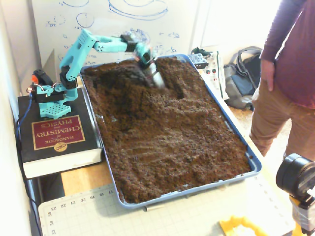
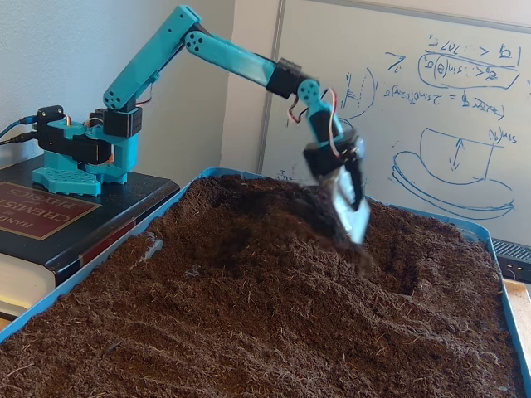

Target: Build a berm.

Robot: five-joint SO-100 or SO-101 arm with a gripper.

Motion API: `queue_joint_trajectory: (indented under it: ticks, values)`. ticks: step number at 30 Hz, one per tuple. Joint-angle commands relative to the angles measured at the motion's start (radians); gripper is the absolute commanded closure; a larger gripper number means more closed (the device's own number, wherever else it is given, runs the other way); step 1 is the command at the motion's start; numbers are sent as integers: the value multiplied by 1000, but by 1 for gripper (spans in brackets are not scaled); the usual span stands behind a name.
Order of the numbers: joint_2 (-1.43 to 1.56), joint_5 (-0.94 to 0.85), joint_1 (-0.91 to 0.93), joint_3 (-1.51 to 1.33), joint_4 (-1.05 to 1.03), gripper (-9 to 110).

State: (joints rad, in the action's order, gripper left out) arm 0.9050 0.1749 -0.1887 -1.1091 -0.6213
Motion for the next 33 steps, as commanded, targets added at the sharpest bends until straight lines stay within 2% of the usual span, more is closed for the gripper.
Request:
queue_joint_trajectory:
  ticks: [1,7,15,18,25,33]
  values:
    - [-66,26,55,368,2,101]
    - [-322,-14,202,719,75,101]
    - [-466,-413,380,692,265,101]
    - [-495,-492,416,646,295,101]
    - [-575,-486,466,523,319,101]
    - [-706,-359,457,442,336,101]
